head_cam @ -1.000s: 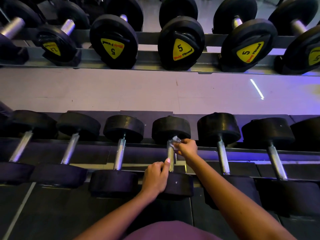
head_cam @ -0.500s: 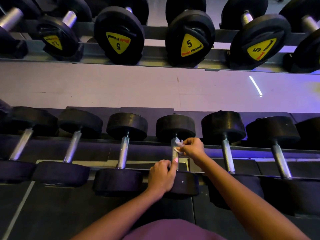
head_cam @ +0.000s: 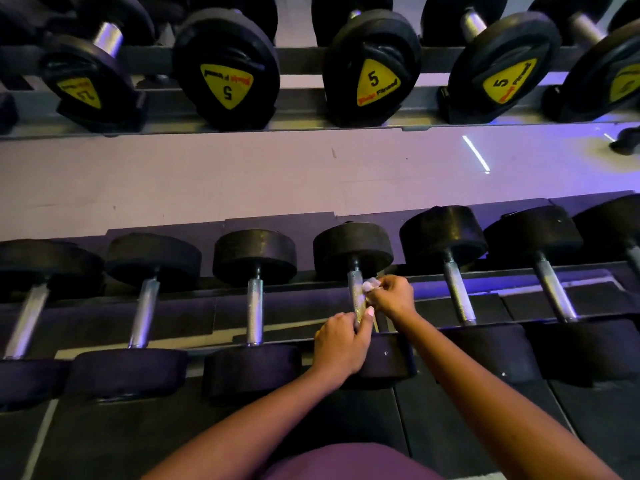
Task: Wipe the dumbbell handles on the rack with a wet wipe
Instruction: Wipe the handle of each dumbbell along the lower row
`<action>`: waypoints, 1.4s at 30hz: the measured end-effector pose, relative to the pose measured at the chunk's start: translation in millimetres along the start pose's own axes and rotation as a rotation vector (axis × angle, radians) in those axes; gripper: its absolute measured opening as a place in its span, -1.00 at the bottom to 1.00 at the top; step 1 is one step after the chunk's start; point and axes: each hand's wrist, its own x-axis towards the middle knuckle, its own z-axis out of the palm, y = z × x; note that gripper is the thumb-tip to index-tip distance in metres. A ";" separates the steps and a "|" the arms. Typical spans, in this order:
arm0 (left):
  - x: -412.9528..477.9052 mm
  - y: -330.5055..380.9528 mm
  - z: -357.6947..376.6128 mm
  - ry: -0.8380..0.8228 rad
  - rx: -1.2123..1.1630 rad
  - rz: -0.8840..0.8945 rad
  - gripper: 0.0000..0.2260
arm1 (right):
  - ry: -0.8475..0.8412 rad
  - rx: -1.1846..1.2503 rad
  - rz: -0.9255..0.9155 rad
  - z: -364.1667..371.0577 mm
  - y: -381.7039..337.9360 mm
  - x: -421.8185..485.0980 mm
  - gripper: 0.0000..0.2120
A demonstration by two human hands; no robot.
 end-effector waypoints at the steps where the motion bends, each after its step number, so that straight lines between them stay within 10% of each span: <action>1: 2.3 1.1 -1.7 -0.006 -0.022 -0.011 -0.51 | 0.016 0.000 -0.016 -1.5 -1.4 -0.8 -0.83; 21: 12.4 129.2 79.2 0.156 -0.127 -0.036 -0.59 | 0.020 -0.164 -0.318 -168.9 31.8 20.3 -0.84; 42: 15.5 152.1 149.6 0.161 -0.080 -0.121 -0.51 | -0.132 -0.208 -0.199 -200.6 84.8 43.2 -0.81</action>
